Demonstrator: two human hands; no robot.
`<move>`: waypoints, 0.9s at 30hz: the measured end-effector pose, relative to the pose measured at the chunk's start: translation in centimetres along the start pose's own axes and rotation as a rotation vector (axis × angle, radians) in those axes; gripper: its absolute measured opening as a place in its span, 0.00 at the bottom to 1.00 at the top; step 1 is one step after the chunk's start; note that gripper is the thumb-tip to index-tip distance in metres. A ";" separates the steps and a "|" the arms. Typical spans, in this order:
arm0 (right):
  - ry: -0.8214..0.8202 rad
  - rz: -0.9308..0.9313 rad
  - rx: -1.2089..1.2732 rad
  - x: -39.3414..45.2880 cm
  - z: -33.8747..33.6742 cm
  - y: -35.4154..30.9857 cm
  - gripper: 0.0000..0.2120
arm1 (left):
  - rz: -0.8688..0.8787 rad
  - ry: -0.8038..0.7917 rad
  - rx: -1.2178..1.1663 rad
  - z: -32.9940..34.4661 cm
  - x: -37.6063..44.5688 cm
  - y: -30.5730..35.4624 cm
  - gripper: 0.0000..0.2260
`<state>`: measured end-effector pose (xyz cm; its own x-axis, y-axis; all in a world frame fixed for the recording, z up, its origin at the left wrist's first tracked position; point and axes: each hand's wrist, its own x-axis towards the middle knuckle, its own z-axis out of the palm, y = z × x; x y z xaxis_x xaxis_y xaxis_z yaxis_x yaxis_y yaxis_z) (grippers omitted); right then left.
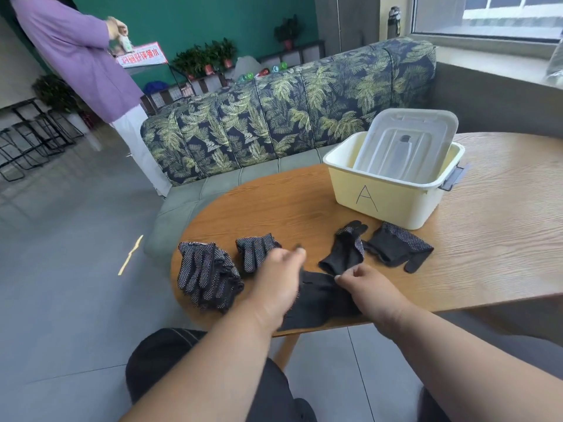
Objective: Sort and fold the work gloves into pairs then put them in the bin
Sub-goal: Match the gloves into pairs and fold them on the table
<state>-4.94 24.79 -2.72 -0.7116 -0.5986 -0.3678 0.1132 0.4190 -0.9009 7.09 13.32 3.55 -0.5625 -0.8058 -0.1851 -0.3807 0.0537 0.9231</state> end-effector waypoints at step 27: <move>0.126 -0.188 -0.518 1.8 -0.6 1.2 0.07 | 0.243 0.219 0.814 -2.2 3.5 -9.5 0.05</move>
<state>-6.48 24.57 -4.30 -0.7678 -0.6222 -0.1529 -0.3560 0.6127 -0.7056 10.37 8.72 -5.16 -0.5745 -0.8079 0.1311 -0.7211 0.5754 0.3860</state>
